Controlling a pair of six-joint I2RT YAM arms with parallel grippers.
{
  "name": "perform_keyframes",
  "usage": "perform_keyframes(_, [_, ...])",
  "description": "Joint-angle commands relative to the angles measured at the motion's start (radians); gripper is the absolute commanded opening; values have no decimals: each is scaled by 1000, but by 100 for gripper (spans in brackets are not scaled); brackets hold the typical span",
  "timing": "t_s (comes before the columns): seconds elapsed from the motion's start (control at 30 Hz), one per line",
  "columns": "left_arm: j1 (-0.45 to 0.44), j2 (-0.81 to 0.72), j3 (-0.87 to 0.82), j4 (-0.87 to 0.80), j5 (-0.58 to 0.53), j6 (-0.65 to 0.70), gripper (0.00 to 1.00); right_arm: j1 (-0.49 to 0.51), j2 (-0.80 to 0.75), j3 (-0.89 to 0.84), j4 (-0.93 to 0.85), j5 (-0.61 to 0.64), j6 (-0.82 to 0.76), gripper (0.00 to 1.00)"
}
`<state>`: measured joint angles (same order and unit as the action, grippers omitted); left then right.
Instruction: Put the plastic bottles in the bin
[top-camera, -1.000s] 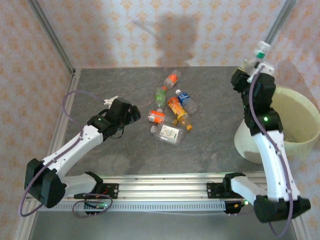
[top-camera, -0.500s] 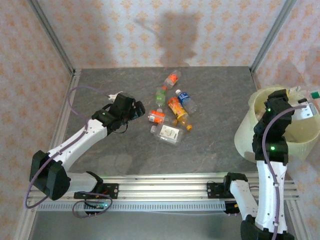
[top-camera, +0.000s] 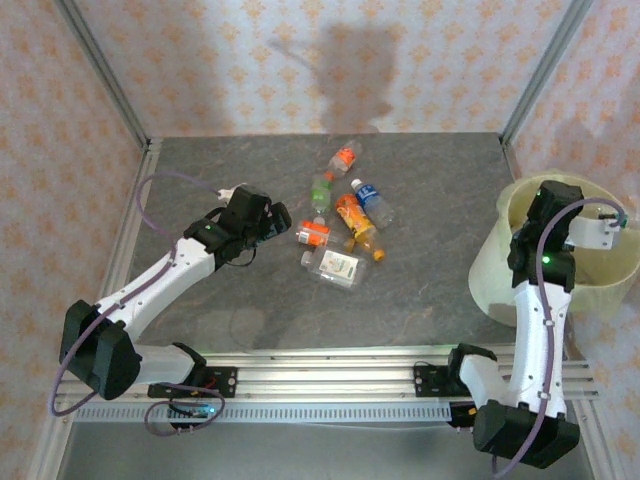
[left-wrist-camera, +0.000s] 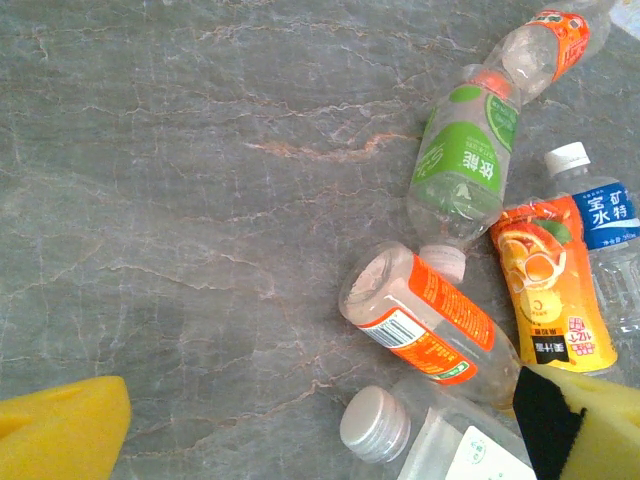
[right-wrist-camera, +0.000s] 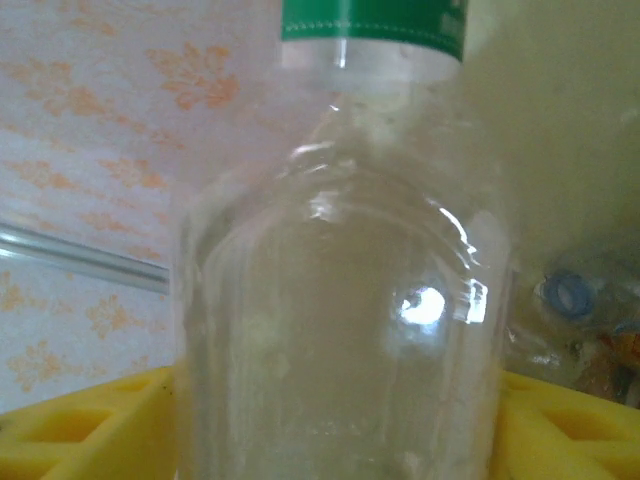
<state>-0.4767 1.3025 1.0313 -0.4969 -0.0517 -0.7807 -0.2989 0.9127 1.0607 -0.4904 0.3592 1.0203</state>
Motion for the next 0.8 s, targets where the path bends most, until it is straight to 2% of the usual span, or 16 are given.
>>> perform_keyframes(0.0, [8,-16,12,-6,1,14,100,-15,16,35,-9,-39,98,78])
perform_keyframes(0.1, [8,-11,14,-3,8,16,100,-15,21,40,2,-51,93,88])
perform_keyframes(0.33, [7,10,19,0,12,17,100,-16,13,45,10,-63,50,96])
perform_keyframes(0.43, [7,24,28,1,19,19,100,-16,5,52,17,-85,-16,99])
perform_keyframes(0.63, [7,68,46,16,44,15,100,-15,-17,83,66,-255,-309,99])
perform_keyframes(0.7, [8,88,54,25,55,12,100,-14,-27,91,83,-358,-400,99])
perform_keyframes(0.77, [6,113,62,43,79,8,100,-14,-29,101,111,-515,-499,99])
